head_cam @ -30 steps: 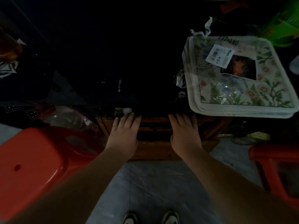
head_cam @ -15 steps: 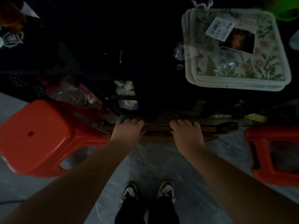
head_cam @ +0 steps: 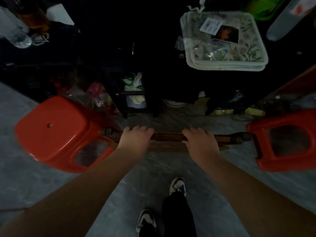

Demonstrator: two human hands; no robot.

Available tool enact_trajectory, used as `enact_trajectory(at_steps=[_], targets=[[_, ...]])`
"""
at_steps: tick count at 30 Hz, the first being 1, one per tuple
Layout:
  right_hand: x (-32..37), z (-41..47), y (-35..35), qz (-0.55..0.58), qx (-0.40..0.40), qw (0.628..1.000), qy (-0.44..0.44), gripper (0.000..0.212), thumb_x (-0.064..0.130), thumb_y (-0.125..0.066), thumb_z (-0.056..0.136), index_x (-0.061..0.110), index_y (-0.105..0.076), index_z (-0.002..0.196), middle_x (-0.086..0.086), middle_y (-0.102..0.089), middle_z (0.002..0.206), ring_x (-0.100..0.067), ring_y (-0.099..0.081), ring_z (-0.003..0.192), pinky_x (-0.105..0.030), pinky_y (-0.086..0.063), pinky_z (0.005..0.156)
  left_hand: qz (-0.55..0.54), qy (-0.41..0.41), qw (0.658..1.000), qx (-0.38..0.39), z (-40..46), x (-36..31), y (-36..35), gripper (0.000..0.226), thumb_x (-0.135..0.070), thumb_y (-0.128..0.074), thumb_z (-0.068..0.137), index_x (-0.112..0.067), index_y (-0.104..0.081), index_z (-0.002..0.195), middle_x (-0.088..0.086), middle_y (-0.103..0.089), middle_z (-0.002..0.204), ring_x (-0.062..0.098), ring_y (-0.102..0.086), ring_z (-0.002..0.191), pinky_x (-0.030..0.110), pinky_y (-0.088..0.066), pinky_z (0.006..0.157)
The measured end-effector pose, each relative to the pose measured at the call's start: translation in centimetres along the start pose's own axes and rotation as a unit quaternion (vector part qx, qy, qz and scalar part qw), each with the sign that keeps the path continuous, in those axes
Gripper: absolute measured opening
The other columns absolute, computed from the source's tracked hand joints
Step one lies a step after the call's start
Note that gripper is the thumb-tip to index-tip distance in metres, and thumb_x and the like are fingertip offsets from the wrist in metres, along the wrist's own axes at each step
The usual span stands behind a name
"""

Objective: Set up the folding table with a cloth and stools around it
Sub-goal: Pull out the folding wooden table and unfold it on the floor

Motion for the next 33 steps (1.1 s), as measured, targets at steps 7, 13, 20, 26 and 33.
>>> enact_trajectory(at_steps=[7,13,20,26,33], targets=[[3.5,-13.3,1.2,0.041,0.017,0.999,-0.029,0.016,0.034,-0.052,0.098,0.031,-0.056,0.114,0.006,-0.062,0.105,-0.021,-0.058,0.100,-0.038,-0.043,0.081,0.001,-0.046,0.999,0.029,-11.3,-3.1,0.8,0.030,-0.042,-0.046,0.094,-0.031,-0.050,0.122,-0.005,-0.058,0.120,0.022,-0.054,0.113,0.040,-0.036,0.087],[3.0,-24.7,-0.1,0.062,0.020,0.995,-0.081,0.018,0.036,-0.052,0.099,0.032,-0.058,0.116,0.007,-0.063,0.103,-0.020,-0.059,0.097,-0.039,-0.044,0.082,0.028,-0.104,0.994,0.020,-18.5,-8.7,-1.3,0.023,-0.045,-0.047,0.096,-0.032,-0.050,0.114,-0.005,-0.059,0.118,0.020,-0.057,0.113,0.038,-0.039,0.086],[2.2,-42.6,-3.7,0.133,0.047,0.973,-0.182,0.015,0.037,-0.051,0.098,0.034,-0.056,0.112,0.009,-0.062,0.102,-0.020,-0.060,0.097,-0.039,-0.045,0.085,0.044,-0.181,0.981,0.060,-28.5,-18.6,-5.5,0.027,-0.044,-0.047,0.096,-0.036,-0.048,0.122,-0.008,-0.058,0.123,0.019,-0.056,0.114,0.039,-0.038,0.093],[3.5,-58.6,-9.0,0.153,0.044,0.947,-0.278,0.022,0.037,-0.055,0.095,0.033,-0.054,0.116,0.009,-0.062,0.107,-0.020,-0.059,0.101,-0.039,-0.042,0.081,0.089,-0.277,0.953,0.080,-37.1,-26.9,-10.7,0.032,-0.041,-0.050,0.094,-0.039,-0.048,0.125,-0.011,-0.058,0.122,0.016,-0.056,0.114,0.038,-0.036,0.092],[6.6,-74.5,-13.9,0.183,0.013,0.889,-0.420,0.024,0.025,-0.050,0.093,0.034,-0.053,0.116,0.008,-0.061,0.105,-0.022,-0.058,0.098,-0.038,-0.035,0.076,0.120,-0.412,0.899,0.084,-45.6,-36.2,-15.9,0.029,-0.034,-0.051,0.091,-0.037,-0.053,0.120,-0.009,-0.060,0.114,0.017,-0.056,0.112,0.036,-0.037,0.088]])
Point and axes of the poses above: each hand's wrist, its own z-axis towards the middle knuckle, its own y-axis out of the back of the hand, x = y × z, the point moved 1 cm from there along z, towards the middle knuckle
